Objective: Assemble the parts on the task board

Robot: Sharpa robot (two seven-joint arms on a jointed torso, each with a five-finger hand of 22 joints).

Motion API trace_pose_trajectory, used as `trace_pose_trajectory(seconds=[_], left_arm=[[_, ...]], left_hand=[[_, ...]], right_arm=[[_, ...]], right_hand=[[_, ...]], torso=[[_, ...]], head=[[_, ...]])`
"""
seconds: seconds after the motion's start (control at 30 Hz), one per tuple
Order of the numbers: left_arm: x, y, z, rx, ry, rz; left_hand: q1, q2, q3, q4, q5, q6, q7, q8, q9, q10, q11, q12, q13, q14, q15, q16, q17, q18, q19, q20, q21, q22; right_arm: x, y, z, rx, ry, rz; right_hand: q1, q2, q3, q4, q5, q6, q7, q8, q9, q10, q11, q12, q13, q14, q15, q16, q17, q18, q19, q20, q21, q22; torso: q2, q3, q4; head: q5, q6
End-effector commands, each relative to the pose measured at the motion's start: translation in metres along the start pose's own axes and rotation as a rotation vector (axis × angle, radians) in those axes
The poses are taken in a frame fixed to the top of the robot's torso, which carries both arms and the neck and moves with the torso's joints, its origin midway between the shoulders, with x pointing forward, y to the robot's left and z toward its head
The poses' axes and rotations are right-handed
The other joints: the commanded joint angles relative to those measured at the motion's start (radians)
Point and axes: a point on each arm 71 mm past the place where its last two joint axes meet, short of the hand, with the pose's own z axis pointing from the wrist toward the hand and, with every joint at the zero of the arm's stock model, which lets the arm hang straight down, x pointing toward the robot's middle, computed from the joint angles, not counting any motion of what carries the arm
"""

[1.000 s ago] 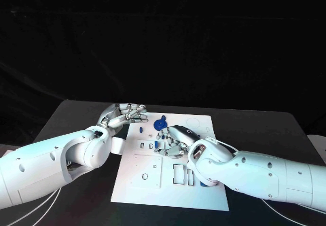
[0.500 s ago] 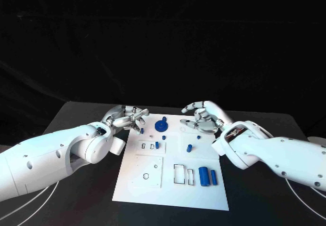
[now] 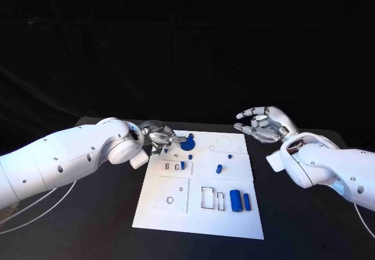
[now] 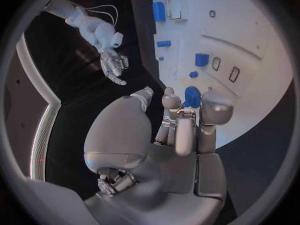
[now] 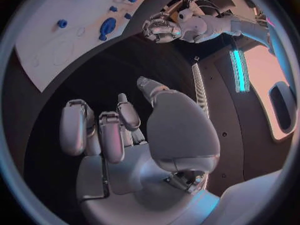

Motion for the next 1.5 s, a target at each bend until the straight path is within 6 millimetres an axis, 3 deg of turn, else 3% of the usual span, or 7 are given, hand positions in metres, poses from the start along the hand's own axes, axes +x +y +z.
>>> trace_pose_trajectory(seconds=[0.03, 0.53, 0.87, 1.07, 1.17, 1.5], left_arm=[[0.003, 0.003, 0.004, -0.142, 0.066, 0.198], [0.01, -0.024, 0.022, -0.198, 0.123, 0.406], [0.017, -0.028, 0.028, -0.224, 0.172, 0.479], [0.018, -0.028, 0.033, -0.24, 0.181, 0.496], [0.018, -0.028, 0.034, -0.243, 0.183, 0.498], [0.021, -0.028, 0.04, -0.254, 0.196, 0.506]], left_hand=[[-0.024, 0.004, -0.01, 0.0, -0.005, 0.0, -0.013, 0.024, 0.019, 0.027, -0.002, 0.046, 0.054, 0.084, -0.011, 0.009, 0.183, -0.013, 0.01, -0.003, 0.025, 0.036], [-0.083, 0.014, -0.04, 0.001, -0.005, -0.027, -0.014, 0.044, 0.05, 0.035, -0.003, 0.088, 0.099, 0.09, -0.012, 0.02, 0.206, -0.018, 0.009, -0.005, 0.061, 0.082], [-0.111, 0.012, -0.066, 0.001, -0.005, -0.033, -0.013, 0.047, 0.059, 0.028, -0.003, 0.09, 0.097, 0.091, -0.012, 0.023, 0.212, -0.02, 0.009, -0.005, 0.072, 0.097], [-0.113, 0.013, -0.069, 0.001, -0.005, -0.034, -0.013, 0.048, 0.06, 0.024, -0.002, 0.086, 0.092, 0.091, -0.011, 0.023, 0.213, -0.022, 0.01, -0.005, 0.076, 0.104], [-0.113, 0.016, -0.069, 0.0, -0.005, -0.035, -0.013, 0.048, 0.061, 0.022, -0.002, 0.086, 0.091, 0.091, -0.011, 0.023, 0.213, -0.022, 0.01, -0.004, 0.077, 0.106], [-0.106, 0.023, -0.067, -0.001, -0.004, -0.037, -0.013, 0.048, 0.064, 0.021, -0.002, 0.086, 0.091, 0.091, -0.011, 0.024, 0.214, -0.022, 0.009, -0.004, 0.08, 0.109]], right_arm=[[-0.003, -0.003, 0.0, 0.017, 0.01, 0.032], [-0.01, -0.008, -0.001, 0.044, -0.005, 0.025], [-0.012, -0.01, -0.001, 0.053, -0.008, 0.022], [-0.011, -0.011, 0.0, 0.055, -0.01, 0.021], [-0.011, -0.011, 0.0, 0.055, -0.01, 0.021], [-0.01, -0.011, 0.001, 0.059, -0.008, 0.021]], right_hand=[[0.009, 0.002, -0.003, 0.004, 0.01, 0.008, 0.0, 0.006, -0.002, -0.01, -0.001, -0.005, -0.002, 0.064, 0.007, -0.004, 0.088, 0.017, -0.004, 0.0, -0.004, 0.048], [0.011, 0.001, -0.006, 0.006, 0.035, 0.003, 0.0, 0.006, -0.004, -0.016, -0.001, -0.009, -0.01, 0.061, 0.007, -0.008, 0.079, 0.019, -0.008, 0.0, -0.011, 0.043], [0.012, 0.0, -0.008, 0.008, 0.049, 0.001, 0.001, 0.006, -0.005, -0.021, 0.0, -0.014, -0.017, 0.059, 0.007, -0.012, 0.071, 0.021, -0.013, 0.0, -0.02, 0.037], [0.011, 0.0, -0.009, 0.009, 0.053, 0.0, 0.001, 0.006, -0.006, -0.024, 0.0, -0.016, -0.02, 0.058, 0.008, -0.014, 0.066, 0.022, -0.016, 0.0, -0.024, 0.033], [0.01, 0.0, -0.009, 0.01, 0.055, 0.0, 0.001, 0.006, -0.006, -0.027, 0.0, -0.018, -0.023, 0.058, 0.008, -0.014, 0.065, 0.022, -0.017, 0.0, -0.026, 0.032], [0.01, 0.0, -0.01, 0.011, 0.056, -0.001, 0.001, 0.006, -0.006, -0.027, 0.0, -0.018, -0.024, 0.057, 0.008, -0.015, 0.064, 0.023, -0.018, 0.0, -0.027, 0.031]], torso=[[-0.002, 0.004, -0.0005], [0.001, 0.0, 0.0023], [-0.001, -0.0007, 0.0062], [0.001, -0.0022, 0.0053], [0.001, -0.0008, 0.0027], [0.002, -0.0003, 0.0029]], head=[[0.001, -0.005], [-0.009, -0.018], [-0.003, -0.023], [0.001, -0.025], [0.003, -0.027], [0.0, -0.028]])
